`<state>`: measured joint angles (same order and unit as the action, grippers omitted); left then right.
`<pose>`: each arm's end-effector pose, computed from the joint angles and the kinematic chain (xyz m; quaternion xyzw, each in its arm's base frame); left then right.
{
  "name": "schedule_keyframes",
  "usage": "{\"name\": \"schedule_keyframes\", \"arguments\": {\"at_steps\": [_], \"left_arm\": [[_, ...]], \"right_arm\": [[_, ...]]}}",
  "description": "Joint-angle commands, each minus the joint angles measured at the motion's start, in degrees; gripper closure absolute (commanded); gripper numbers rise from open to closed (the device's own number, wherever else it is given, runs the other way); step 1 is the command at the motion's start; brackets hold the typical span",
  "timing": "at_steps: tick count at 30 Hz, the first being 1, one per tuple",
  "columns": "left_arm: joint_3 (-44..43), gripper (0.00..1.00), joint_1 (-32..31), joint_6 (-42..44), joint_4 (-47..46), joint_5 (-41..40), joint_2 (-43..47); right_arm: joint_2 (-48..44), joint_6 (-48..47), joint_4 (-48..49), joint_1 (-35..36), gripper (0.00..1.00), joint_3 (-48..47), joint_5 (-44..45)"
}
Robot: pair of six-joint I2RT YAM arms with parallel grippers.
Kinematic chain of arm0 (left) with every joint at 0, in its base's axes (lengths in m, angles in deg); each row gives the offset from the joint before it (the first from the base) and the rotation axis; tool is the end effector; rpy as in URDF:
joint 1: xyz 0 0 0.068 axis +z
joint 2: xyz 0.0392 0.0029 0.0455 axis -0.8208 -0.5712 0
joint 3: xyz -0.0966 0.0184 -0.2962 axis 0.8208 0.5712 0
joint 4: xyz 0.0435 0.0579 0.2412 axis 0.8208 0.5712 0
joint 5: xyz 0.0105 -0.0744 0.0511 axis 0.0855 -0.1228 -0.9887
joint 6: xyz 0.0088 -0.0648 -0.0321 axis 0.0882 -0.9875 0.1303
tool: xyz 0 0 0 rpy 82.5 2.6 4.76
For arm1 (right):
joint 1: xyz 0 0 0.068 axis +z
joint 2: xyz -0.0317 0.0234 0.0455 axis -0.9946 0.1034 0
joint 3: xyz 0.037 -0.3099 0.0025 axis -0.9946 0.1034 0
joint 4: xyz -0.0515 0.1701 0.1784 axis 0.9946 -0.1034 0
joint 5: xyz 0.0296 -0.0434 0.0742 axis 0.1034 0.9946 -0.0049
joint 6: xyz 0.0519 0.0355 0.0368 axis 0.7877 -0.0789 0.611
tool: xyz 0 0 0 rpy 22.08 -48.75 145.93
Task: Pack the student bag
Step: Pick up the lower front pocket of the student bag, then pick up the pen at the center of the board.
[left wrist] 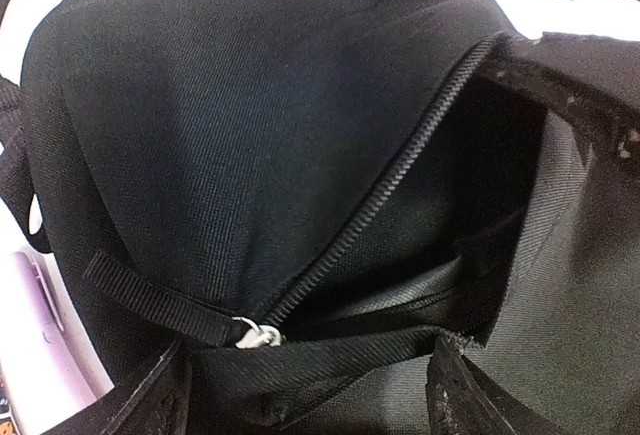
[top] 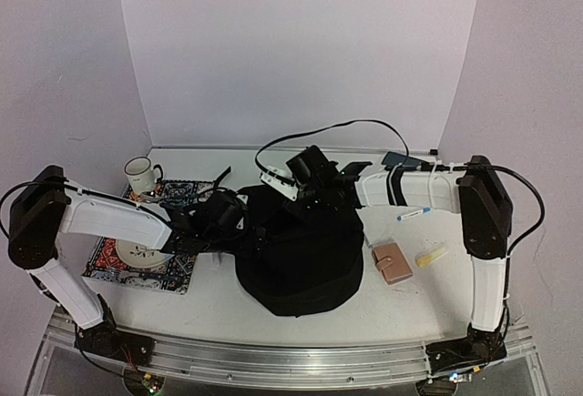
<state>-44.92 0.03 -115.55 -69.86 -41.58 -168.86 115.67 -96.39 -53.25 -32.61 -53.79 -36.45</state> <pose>0.2036 -0.2700 0.2069 0.1419 0.9101 -0.1901 0.3397 0.3296 0.3871 0.2696 -0.4556 0.7062 0.0108 0.5418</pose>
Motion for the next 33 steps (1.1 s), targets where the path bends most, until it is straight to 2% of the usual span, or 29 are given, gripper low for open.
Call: {"name": "schedule_keyframes", "arguments": {"at_steps": [1,6,12,19,29,33], "left_arm": [[0.5,0.18,-0.3,0.3,0.2,-0.1,4.1],[0.7,0.17,-0.2,-0.9,0.7,-1.0,6.7],[0.4,0.17,0.1,-2.9,1.6,-0.3,8.1],[0.2,0.17,3.0,-7.3,4.2,1.3,8.8],[1.1,0.15,7.3,-8.8,11.4,-0.8,18.9],[3.6,0.16,10.6,-11.1,16.0,-2.1,19.8]], "right_arm": [[-2.0,4.0,5.6,0.4,0.62,0.5,0.7],[-4.4,5.6,8.8,0.4,0.8,3.5,2.1],[-7.6,5.2,13.0,0.4,0.99,7.8,0.0],[-11.8,-0.2,21.4,1.6,1.0,14.7,-0.4],[-12.5,-1.6,24.8,2.3,1.0,16.9,1.8],[-12.2,-1.0,24.9,2.4,1.0,16.8,1.5]]}}
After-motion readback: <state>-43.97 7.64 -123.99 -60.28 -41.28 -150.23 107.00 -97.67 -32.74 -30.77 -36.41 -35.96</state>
